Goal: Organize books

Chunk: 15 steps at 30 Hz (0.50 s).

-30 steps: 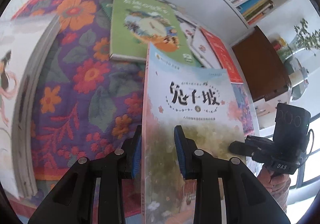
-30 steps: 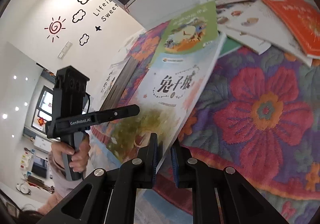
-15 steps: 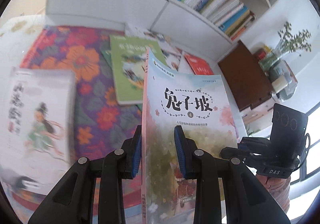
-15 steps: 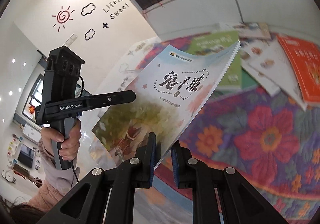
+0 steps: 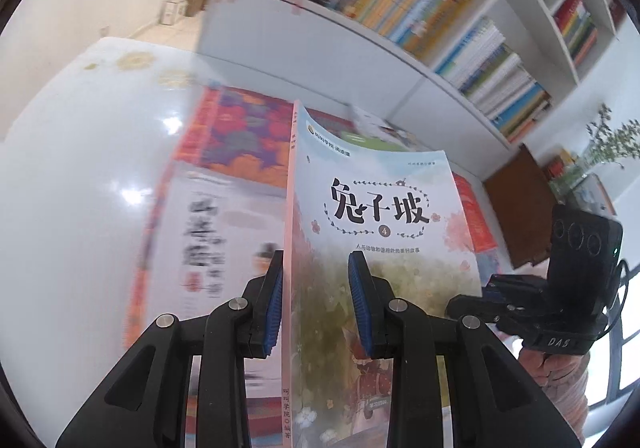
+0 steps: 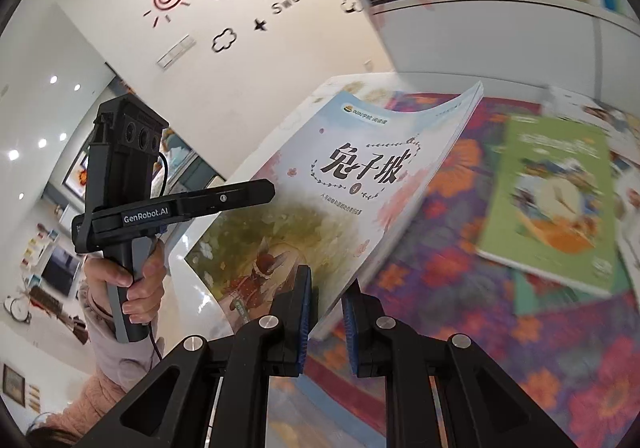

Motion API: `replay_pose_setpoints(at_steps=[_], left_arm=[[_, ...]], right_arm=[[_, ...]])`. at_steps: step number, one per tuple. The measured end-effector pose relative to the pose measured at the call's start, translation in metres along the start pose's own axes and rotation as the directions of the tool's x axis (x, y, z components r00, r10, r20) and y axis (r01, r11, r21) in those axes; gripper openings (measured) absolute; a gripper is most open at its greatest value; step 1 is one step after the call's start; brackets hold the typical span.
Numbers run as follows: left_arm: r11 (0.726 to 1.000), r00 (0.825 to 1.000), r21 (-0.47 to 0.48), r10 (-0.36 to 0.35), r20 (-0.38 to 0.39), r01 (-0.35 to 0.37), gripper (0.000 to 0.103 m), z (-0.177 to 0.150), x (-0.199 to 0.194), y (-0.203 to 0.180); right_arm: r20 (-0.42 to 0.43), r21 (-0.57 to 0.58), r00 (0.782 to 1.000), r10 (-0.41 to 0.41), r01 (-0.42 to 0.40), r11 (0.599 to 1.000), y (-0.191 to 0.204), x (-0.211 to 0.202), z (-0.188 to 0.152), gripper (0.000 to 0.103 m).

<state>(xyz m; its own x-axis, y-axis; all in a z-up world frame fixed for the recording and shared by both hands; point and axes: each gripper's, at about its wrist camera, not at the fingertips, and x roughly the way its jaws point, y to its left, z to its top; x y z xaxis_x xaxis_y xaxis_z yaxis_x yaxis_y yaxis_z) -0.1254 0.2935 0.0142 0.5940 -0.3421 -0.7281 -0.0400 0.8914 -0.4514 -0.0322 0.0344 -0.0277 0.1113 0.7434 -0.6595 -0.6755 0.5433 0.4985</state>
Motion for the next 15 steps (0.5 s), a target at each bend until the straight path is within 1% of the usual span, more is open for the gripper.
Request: replay_pose_setpoints(at_steps=[3,7,10,15], left_arm=[[0.999,0.999,-0.001,0.045,-0.005,-0.045,0.027,-0.005,0.001,0.026],[0.997,0.996,-0.01,0.082,-0.035,-0.082,0.027,-0.01,0.017,0.053],[0.996,0.995,-0.017,0.085,-0.056,-0.087,0.027,-0.016,0.029,0.068],[0.996,0.994,-0.043,0.076,-0.082,-0.08,0.027,-0.018,0.044,0.081]], right_arm=[[-0.029,-0.003,0.999,0.029,-0.029,1.0,0.004,0.033,0.008,0.014],[-0.067,-0.01,0.997,0.035,-0.036,0.999,0.006,0.066,0.01,0.014],[-0.084,0.009,0.996,0.033,-0.032,0.999,0.0,0.084,0.012,0.014],[-0.109,0.027,0.994,0.023,-0.02,0.999,-0.003,0.099,0.011,0.014]])
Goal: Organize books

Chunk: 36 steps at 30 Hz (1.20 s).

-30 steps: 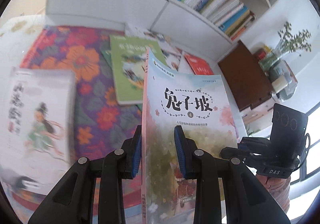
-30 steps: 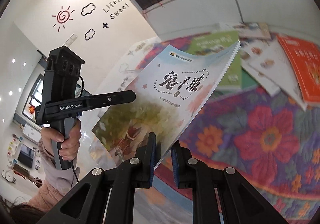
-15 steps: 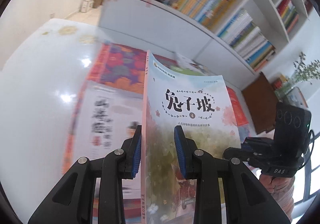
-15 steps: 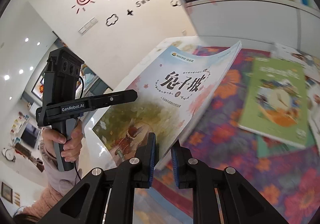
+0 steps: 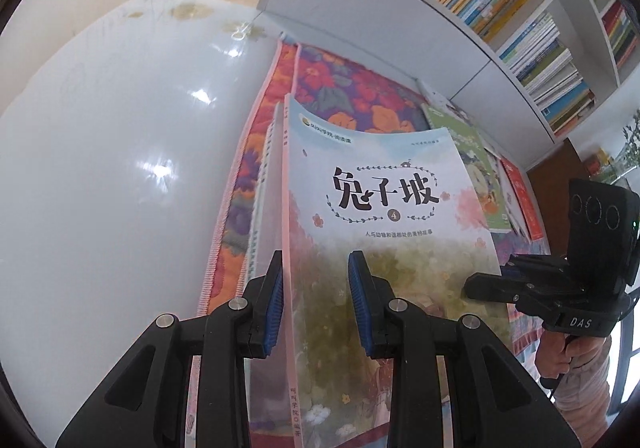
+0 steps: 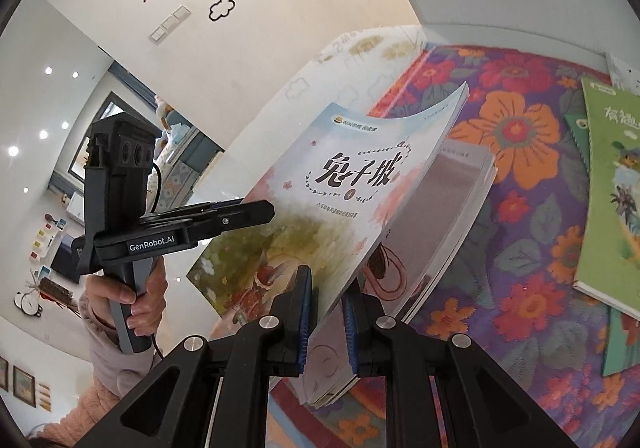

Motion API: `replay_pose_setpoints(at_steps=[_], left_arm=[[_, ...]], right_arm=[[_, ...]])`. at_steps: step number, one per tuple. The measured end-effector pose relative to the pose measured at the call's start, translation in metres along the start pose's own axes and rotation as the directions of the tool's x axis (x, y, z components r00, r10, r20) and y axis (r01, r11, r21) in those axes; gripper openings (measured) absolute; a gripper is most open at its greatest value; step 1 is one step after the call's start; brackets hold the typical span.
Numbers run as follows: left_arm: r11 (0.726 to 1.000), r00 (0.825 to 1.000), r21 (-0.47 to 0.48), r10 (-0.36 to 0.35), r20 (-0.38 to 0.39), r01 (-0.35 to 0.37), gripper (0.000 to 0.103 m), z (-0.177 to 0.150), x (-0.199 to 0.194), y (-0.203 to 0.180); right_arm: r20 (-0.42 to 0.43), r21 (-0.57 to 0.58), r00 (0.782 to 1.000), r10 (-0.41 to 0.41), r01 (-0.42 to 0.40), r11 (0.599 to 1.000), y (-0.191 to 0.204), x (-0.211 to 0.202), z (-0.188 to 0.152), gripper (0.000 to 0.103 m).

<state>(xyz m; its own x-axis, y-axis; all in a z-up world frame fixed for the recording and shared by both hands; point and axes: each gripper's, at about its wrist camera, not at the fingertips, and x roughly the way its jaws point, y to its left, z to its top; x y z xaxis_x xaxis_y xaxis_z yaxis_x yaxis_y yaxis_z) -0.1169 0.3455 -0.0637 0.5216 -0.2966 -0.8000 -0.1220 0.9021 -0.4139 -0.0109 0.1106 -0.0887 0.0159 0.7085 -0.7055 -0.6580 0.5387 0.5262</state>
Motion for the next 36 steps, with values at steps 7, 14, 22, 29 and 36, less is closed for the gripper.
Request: replay_pose_setpoints(at_steps=[7,14,22,29,36], left_arm=[[1.0,1.0,0.013,0.021,0.008,-0.021,0.027,-0.002,0.006,0.001],[0.997,0.998,0.029,0.065,0.027,-0.066,0.031,-0.003,0.006,-0.003],[0.997,0.997,0.031,0.071,0.031,-0.072,0.037,-0.001,0.007,-0.004],[0.988,0.987,0.022,0.155,0.052,-0.156,0.037,-0.001,0.0,-0.002],[0.977,0.975,0.006,0.211,0.074,-0.212,0.037,-0.003,-0.01,-0.004]], right_arm=[[-0.014,-0.013,0.998,-0.054,0.054,0.998,0.002,0.01,-0.006,0.014],[-0.016,0.01,0.998,-0.068,0.069,0.998,-0.001,0.014,-0.013,0.015],[-0.002,0.048,0.996,-0.089,0.089,0.995,0.001,0.012,-0.018,0.018],[-0.013,0.003,0.991,-0.133,0.134,0.991,0.01,0.014,-0.017,0.023],[0.003,0.075,0.993,-0.122,0.121,0.99,0.005,0.014,-0.016,0.027]])
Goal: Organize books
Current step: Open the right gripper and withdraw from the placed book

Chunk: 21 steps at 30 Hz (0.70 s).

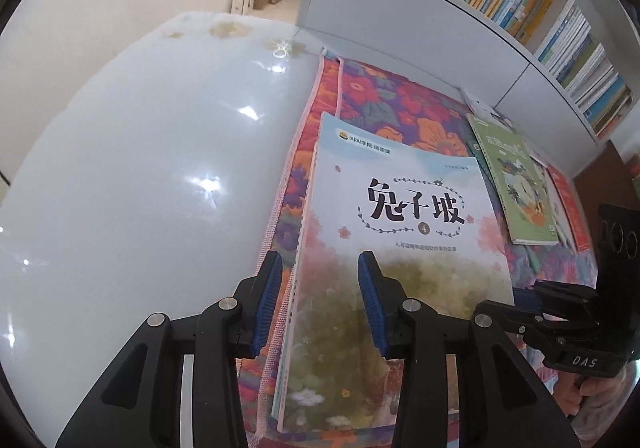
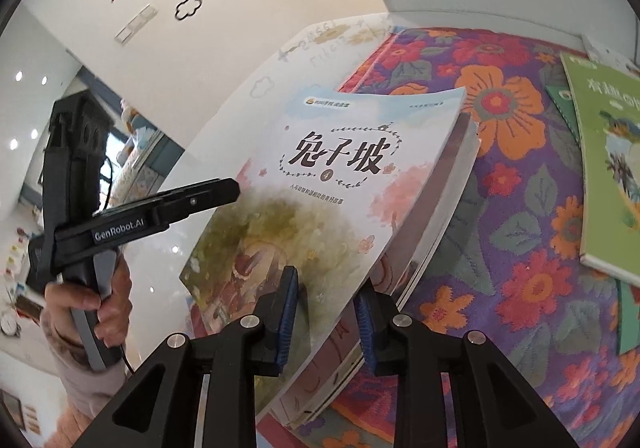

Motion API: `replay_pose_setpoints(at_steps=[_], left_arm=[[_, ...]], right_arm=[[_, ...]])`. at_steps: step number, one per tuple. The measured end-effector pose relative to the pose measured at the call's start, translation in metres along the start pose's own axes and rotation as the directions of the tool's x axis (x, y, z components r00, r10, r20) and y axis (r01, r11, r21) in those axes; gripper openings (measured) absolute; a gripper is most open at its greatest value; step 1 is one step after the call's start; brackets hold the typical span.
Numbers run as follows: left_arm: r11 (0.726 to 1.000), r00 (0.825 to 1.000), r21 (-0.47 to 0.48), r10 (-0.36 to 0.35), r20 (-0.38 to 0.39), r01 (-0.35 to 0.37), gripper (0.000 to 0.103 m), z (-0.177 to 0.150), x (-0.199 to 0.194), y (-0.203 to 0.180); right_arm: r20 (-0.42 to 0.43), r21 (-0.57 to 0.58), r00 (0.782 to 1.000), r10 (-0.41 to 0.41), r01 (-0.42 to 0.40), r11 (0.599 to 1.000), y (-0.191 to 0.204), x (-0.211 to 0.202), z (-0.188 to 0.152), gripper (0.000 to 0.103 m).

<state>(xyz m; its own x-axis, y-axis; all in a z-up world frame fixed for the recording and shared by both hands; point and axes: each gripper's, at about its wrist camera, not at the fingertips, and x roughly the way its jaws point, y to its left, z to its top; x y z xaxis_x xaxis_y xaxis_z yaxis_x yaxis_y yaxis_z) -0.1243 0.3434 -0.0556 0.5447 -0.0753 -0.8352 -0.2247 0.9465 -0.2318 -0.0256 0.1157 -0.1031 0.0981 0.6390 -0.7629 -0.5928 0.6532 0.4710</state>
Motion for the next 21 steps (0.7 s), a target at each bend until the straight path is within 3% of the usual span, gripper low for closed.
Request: replay_pose_setpoints(at_steps=[6,10,13,15,21], left_arm=[[1.0,1.0,0.011,0.002,0.009,-0.002,0.037,0.001,-0.01,-0.015],[1.0,1.0,0.016,-0.001,0.016,0.001,0.037,0.0,-0.012,-0.028],[1.0,0.999,0.016,-0.018,0.026,0.018,0.037,-0.002,-0.014,-0.04],[0.999,0.999,0.031,-0.032,0.023,0.031,0.037,-0.001,-0.011,-0.054],[0.995,0.997,0.076,-0.069,0.026,0.067,0.037,0.007,0.01,-0.112]], right_arm=[[0.03,0.147,0.998,-0.049,0.044,0.988,-0.01,-0.009,-0.003,0.027],[0.009,0.149,0.994,-0.111,0.109,0.983,-0.013,-0.015,-0.007,0.028],[0.001,0.162,0.995,-0.097,0.095,0.982,-0.025,-0.021,-0.014,0.028],[0.021,0.169,0.996,-0.084,0.079,0.982,-0.037,-0.029,-0.016,0.028],[0.135,0.206,0.979,-0.151,0.121,0.971,-0.089,-0.077,-0.018,0.028]])
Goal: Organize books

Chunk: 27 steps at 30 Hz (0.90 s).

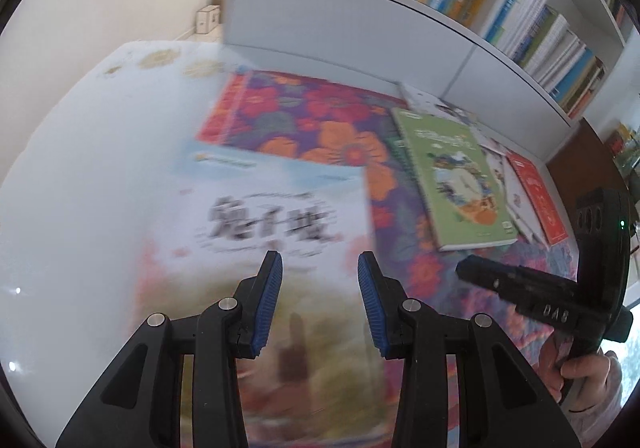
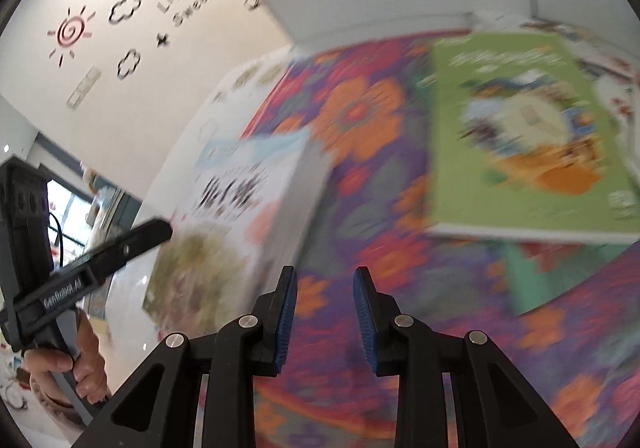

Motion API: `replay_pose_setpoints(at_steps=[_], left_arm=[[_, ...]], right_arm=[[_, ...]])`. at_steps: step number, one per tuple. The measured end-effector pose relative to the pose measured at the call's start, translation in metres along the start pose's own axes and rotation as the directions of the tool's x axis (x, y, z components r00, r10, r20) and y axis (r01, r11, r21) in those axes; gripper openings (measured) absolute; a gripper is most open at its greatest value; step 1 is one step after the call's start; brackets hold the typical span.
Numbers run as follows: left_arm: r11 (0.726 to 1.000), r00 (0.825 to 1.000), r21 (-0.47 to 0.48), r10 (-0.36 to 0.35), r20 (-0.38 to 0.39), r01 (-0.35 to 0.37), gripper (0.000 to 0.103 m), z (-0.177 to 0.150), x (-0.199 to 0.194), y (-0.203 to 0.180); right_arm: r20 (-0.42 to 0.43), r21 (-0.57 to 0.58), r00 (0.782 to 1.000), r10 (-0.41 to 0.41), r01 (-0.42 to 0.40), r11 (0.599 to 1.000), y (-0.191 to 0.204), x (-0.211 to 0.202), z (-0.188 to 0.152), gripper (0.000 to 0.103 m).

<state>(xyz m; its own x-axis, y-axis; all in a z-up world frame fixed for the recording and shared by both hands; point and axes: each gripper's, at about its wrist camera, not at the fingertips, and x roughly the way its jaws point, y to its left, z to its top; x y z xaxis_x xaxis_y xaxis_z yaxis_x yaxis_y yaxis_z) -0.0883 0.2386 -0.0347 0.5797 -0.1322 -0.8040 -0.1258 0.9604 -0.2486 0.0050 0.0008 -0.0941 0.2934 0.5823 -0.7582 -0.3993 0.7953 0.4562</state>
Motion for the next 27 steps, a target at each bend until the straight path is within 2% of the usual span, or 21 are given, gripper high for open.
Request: replay_pose_setpoints(at_steps=[4,6,10,12,15,16,17,20,22,24,27], left_arm=[[0.999,0.999,-0.011,-0.04,0.001,0.04,0.037,0.007,0.027,-0.039],[0.999,0.999,-0.013,-0.03,0.014,0.03,0.037,0.01,0.047,-0.062],[0.999,0.999,-0.034,-0.02,0.04,0.021,0.037,0.011,0.085,-0.093],[0.999,0.999,-0.03,-0.029,0.045,0.03,0.037,0.009,0.105,-0.108],[0.999,0.999,0.025,-0.03,0.041,0.029,0.039,0.005,0.129,-0.124],[0.998,0.996,0.02,-0.053,0.073,0.052,0.046,0.002,0.131,-0.124],[0.997,0.993,0.006,-0.083,0.081,0.083,0.049,0.0,0.134,-0.122],[0.991,0.987,-0.012,-0.134,0.089,0.135,0.05,0.001,0.136,-0.114],[0.99,0.986,-0.008,-0.139,0.093,0.141,0.05,0.001,0.137,-0.116],[0.99,0.986,-0.005,-0.137,0.094,0.138,0.05,0.0,0.136,-0.116],[0.989,0.984,-0.009,-0.148,0.095,0.149,0.05,0.0,0.136,-0.115]], right_arm=[[0.073,0.061,0.997,-0.034,0.029,0.998,-0.056,-0.026,0.012,0.028],[0.127,0.078,0.989,-0.077,0.067,0.995,-0.086,-0.037,0.016,0.028],[0.18,0.098,0.973,-0.143,0.127,0.987,-0.13,-0.046,0.02,0.028],[0.224,0.086,0.966,-0.131,0.114,0.99,-0.145,-0.052,0.022,0.028],[0.252,0.047,0.945,-0.211,0.206,0.978,-0.153,-0.057,0.027,0.028],[0.25,0.037,0.949,-0.192,0.189,0.981,-0.157,-0.056,0.025,0.028],[0.249,0.03,0.958,-0.142,0.139,0.99,-0.161,-0.051,0.023,0.031],[0.27,0.036,0.961,-0.057,0.049,0.998,-0.171,-0.049,0.02,0.041],[0.274,0.054,0.962,-0.01,-0.005,0.999,-0.177,-0.05,0.02,0.041],[0.274,0.06,0.962,0.007,-0.025,0.998,-0.178,-0.049,0.019,0.041],[0.272,0.047,0.962,-0.012,-0.001,0.999,-0.172,-0.047,0.018,0.041]])
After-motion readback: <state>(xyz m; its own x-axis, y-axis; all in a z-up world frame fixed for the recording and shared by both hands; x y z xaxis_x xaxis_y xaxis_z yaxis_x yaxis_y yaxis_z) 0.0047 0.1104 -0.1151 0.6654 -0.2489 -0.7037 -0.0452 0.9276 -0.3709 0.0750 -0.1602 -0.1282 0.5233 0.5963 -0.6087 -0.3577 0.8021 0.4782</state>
